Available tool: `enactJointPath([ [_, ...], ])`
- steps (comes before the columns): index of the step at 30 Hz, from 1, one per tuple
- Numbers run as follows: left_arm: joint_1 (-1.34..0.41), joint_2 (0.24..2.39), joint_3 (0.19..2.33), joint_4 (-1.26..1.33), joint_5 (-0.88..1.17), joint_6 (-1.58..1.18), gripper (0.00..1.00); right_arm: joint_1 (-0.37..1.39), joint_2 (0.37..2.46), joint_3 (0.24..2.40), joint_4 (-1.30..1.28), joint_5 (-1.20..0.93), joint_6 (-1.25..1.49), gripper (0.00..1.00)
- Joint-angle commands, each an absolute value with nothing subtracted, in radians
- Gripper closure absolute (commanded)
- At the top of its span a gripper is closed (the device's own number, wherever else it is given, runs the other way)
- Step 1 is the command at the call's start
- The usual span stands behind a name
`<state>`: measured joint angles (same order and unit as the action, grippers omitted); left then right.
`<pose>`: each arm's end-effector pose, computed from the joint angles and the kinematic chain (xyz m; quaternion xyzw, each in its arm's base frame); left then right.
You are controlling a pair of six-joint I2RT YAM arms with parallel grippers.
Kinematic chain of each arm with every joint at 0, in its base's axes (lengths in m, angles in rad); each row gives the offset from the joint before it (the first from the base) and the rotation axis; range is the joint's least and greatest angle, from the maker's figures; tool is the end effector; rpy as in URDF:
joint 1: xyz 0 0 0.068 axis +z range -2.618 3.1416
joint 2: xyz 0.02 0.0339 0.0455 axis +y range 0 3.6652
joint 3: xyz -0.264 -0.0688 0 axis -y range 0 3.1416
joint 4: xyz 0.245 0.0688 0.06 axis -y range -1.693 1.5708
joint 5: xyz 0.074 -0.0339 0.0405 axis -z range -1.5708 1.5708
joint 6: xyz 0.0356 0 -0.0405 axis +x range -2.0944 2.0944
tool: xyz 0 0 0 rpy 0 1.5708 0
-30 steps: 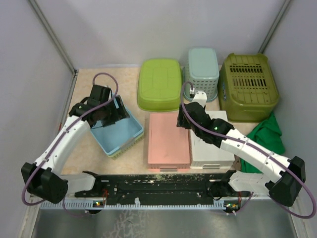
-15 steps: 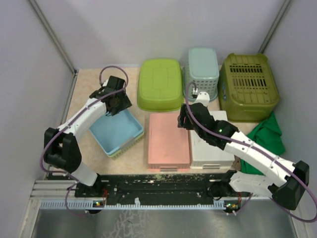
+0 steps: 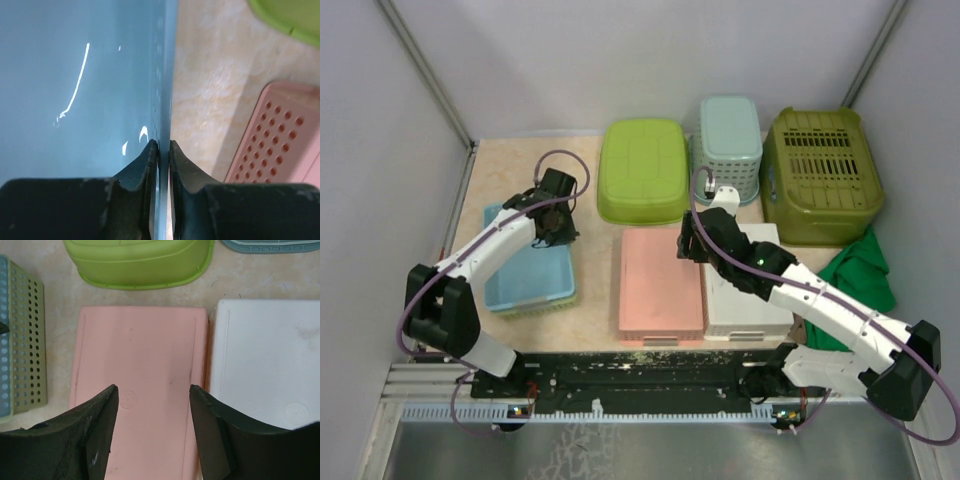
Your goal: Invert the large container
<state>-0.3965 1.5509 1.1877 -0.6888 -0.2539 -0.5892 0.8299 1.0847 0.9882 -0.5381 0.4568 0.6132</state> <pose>0.2976 -0.1149 0.2523 -0.1246 0.9512 -0.0126 0.2821 0.1679 0.1603 0.3202 0.0076 0.8752 0.1386 0.4634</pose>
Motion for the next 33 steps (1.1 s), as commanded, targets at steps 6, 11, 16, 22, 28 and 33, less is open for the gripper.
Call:
enactJointPath([
  [6, -0.397, 1.397, 1.202, -0.882, -0.134, -0.450, 1.00, 0.823, 1.102, 1.000, -0.477, 0.453, 0.608, 0.41],
  [11, -0.395, 1.400, 1.355, -0.956, -0.083, -0.458, 1.00, 0.822, 1.099, 1.009, -0.487, 0.463, 0.609, 0.41],
  [16, -0.396, 1.432, 1.558, -1.032, -0.020, -0.419, 1.00, 0.823, 1.093, 1.021, -0.487, 0.474, 0.609, 0.41],
  [22, -0.395, 1.494, 1.784, -1.133, -0.001, -0.415, 1.00, 0.814, 1.135, 1.043, -0.455, 0.468, 0.583, 0.41],
  [28, -0.367, 1.538, 1.924, -1.115, -0.029, -0.421, 1.00, 0.804, 1.179, 1.091, -0.405, 0.392, 0.520, 0.41],
  [33, -0.231, 1.589, 2.007, -0.995, 0.113, -0.436, 1.00, 0.801, 1.320, 1.178, -0.359, 0.238, 0.491, 0.41],
])
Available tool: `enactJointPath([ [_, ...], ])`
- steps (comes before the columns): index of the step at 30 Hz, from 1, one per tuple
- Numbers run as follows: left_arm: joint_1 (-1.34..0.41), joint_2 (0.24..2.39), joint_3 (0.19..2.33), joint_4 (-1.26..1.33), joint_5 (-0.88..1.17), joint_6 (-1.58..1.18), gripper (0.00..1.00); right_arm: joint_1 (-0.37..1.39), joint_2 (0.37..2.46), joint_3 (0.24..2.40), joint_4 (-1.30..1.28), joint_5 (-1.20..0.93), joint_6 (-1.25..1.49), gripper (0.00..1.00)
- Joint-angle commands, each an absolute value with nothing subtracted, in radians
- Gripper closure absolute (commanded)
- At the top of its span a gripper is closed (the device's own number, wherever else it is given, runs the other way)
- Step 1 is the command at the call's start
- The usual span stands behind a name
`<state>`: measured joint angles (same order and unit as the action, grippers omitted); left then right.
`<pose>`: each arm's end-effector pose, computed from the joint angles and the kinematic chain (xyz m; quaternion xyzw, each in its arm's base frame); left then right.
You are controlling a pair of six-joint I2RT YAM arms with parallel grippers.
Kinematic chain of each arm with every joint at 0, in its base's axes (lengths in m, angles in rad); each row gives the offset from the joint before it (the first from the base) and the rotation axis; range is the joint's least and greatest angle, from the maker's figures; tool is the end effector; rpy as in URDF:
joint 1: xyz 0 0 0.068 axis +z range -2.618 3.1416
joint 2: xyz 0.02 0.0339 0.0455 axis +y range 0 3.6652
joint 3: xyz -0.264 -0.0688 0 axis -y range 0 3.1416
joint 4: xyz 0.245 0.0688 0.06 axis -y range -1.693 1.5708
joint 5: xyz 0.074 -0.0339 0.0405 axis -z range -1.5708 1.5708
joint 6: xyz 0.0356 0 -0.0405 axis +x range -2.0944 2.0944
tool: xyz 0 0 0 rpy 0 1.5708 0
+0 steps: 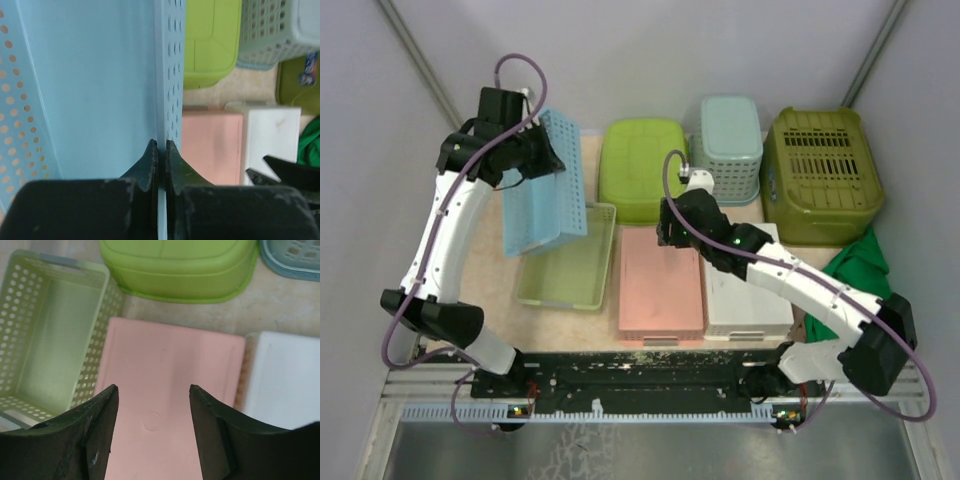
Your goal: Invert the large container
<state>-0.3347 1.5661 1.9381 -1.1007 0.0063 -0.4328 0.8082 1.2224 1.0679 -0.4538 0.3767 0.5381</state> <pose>0.2899 -0.1010 0.4495 -0.0435 0.9116 -0.1557 0.3779 0.1953 0.1855 0.3220 -0.0314 0.8745 0.1537 0.4590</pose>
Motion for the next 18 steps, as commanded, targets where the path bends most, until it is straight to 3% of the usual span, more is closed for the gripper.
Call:
enactJointPath([
  [1, -0.188, 1.594, 2.006, -0.955, 0.171, -0.444, 1.00, 0.798, 1.357, 1.205, -0.355, 0.200, 0.493, 0.41],
  [7, -0.034, 1.631, 2.007, -0.731, 0.401, -0.450, 1.00, 0.798, 1.615, 1.399, -0.327, 0.019, 0.558, 0.44],
  [18, 0.104, 1.598, 1.884, -0.445, 0.584, -0.523, 1.00, 0.766, 2.033, 1.811, -0.326, 0.000, 0.565, 0.47],
])
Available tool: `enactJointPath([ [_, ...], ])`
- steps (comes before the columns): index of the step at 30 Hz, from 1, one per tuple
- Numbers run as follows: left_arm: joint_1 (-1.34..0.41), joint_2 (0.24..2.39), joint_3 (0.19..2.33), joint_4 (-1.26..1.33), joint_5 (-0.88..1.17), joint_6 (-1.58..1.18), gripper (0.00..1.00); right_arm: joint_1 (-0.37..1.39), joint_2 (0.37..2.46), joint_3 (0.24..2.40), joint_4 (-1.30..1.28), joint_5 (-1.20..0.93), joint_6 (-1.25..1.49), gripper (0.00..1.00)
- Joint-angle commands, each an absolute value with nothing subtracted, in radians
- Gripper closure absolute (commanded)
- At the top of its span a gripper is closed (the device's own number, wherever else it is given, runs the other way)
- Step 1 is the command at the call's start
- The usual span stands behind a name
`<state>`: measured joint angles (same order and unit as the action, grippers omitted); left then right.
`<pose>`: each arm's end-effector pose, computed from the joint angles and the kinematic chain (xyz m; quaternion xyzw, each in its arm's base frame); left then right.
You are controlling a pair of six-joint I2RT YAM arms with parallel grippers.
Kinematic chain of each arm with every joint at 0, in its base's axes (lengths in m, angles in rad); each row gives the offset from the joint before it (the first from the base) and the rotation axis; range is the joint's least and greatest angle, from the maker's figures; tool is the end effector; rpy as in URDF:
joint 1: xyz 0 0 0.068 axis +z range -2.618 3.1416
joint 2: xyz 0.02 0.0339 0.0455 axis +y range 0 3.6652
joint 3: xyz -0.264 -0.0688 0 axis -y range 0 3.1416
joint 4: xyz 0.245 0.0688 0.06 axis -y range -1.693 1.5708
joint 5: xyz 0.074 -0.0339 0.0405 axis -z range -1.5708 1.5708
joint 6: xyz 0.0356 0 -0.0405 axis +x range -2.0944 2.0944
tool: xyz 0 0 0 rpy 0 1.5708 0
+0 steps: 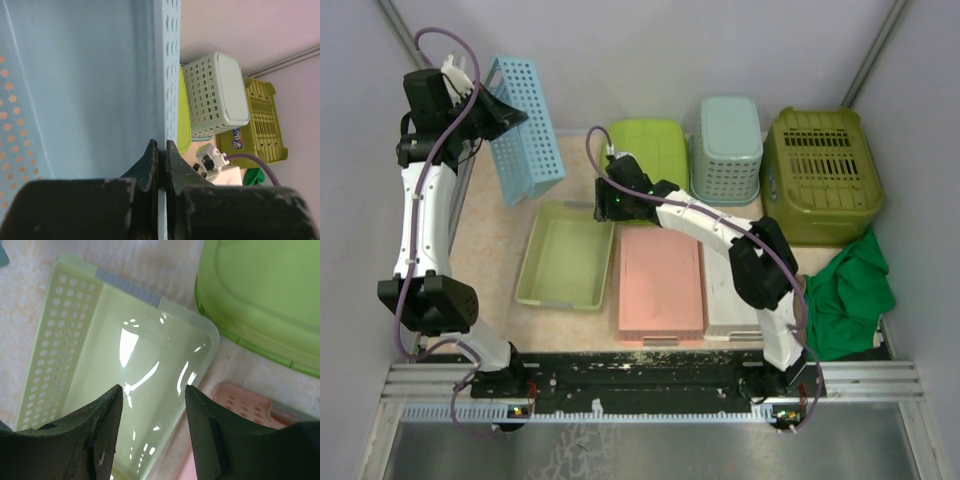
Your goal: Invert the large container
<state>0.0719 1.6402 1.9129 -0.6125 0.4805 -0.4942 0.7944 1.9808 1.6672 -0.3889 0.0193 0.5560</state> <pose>0.3579 0.0093 0.4654 -0.0896 0.7998 -0.3075 0.5076 0.3231 0.3280 0.2663 -0.1039 0.9012 0.2561 0.3338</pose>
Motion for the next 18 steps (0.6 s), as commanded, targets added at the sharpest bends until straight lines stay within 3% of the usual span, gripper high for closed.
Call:
enactJointPath([
  [1, 0.113, 1.595, 1.880, -0.444, 0.581, -0.519, 1.00, 0.760, 2.057, 1.835, -0.322, 0.000, 0.568, 0.47],
  [9, 0.161, 1.564, 1.829, -0.451, 0.550, -0.504, 1.00, 0.714, 2.287, 2.100, -0.329, -0.045, 0.641, 0.47],
  [15, 0.191, 1.541, 1.806, -0.434, 0.568, -0.508, 1.00, 0.713, 2.487, 2.355, -0.415, -0.193, 0.656, 0.48],
  [18, 0.203, 1.540, 1.810, -0.429, 0.583, -0.512, 1.00, 0.725, 2.481, 2.321, -0.412, -0.248, 0.645, 0.49],
])
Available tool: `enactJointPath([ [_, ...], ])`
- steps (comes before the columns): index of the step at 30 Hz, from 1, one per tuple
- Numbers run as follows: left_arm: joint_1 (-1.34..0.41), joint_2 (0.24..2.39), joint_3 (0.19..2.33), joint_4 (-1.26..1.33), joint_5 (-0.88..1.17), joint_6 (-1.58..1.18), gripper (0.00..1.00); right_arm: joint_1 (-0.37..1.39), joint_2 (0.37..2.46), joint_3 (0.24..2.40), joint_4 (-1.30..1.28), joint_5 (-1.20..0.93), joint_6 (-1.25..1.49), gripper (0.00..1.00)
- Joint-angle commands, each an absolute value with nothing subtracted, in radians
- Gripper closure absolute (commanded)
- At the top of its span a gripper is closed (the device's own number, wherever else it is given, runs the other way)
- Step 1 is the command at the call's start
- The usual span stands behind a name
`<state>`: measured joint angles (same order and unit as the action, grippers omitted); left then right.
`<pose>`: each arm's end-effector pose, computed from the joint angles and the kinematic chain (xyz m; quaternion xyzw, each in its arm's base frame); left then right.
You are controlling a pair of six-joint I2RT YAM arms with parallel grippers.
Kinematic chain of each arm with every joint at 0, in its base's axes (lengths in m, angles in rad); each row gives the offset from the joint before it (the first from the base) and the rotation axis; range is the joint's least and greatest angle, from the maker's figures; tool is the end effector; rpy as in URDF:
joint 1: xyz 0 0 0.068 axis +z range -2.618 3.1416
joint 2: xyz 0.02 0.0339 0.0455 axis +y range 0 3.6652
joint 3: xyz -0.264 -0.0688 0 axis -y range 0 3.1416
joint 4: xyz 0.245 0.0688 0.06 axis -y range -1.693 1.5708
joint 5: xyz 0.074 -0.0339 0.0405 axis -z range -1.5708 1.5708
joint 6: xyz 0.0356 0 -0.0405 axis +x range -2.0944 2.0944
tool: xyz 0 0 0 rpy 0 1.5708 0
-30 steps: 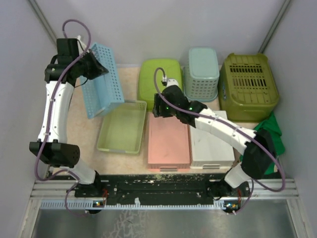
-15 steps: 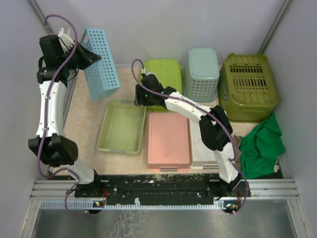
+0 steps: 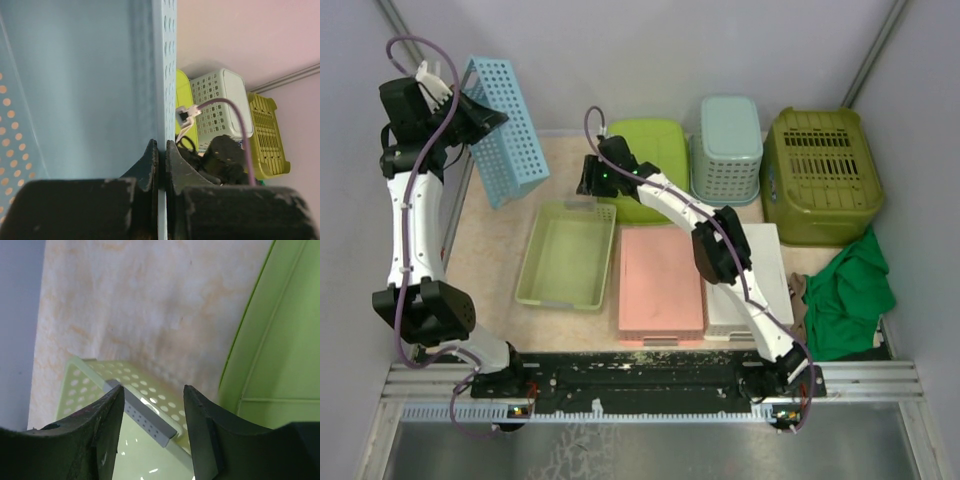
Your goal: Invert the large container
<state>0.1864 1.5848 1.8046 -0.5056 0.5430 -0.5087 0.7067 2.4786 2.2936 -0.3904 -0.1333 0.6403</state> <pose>0.3473 0.0468 0.4600 -0.1116 0.7799 -0.3045 0.5353 0.4316 0.3748 0.2304 -0.0609 0.8752 0.3429 0.3358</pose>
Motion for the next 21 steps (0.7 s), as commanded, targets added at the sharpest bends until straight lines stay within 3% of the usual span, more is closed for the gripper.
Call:
enactJointPath([
  [1, 0.207, 1.539, 1.811, -0.425, 0.588, -0.514, 1.00, 0.732, 2.461, 2.281, -0.400, -0.263, 0.639, 0.49],
  [9, 0.219, 1.560, 1.814, -0.414, 0.654, -0.518, 1.00, 0.793, 2.190, 1.896, -0.250, -0.381, 0.624, 0.49],
  [21, 0.214, 1.601, 1.730, -0.310, 0.769, -0.572, 1.00, 0.795, 1.958, 1.740, -0.276, -0.397, 0.588, 0.49],
])
